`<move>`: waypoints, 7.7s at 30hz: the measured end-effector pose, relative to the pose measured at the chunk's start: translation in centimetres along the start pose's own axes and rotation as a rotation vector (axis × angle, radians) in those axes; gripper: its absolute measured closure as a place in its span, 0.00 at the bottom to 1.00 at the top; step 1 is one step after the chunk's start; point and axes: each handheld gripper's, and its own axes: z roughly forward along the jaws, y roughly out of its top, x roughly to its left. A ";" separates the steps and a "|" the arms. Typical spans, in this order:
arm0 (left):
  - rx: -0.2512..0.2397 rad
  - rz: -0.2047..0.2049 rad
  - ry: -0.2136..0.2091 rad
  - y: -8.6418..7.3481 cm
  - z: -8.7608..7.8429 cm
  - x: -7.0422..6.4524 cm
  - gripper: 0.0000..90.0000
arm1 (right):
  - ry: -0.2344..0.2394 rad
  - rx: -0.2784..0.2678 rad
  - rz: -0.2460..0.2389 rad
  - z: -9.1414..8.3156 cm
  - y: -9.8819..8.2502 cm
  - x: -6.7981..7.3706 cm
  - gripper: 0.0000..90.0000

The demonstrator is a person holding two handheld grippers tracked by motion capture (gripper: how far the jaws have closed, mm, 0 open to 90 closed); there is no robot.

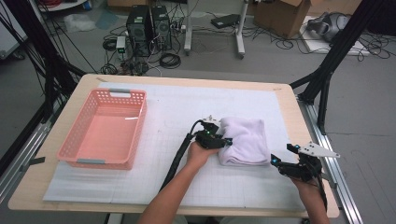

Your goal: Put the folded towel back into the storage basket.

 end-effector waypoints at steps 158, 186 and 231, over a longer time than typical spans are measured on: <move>-0.459 0.197 0.154 -4.0 -38.8 13.8 0.80 | -0.003 0.026 -0.014 1.6 0.6 1.3 0.20; -0.315 0.039 0.247 -5.4 -36.2 15.7 0.66 | -0.011 0.037 -0.027 1.7 0.4 1.3 0.20; 0.164 -0.129 0.713 -4.0 -28.6 16.6 0.38 | -0.001 0.036 -0.029 1.6 0.5 1.4 0.20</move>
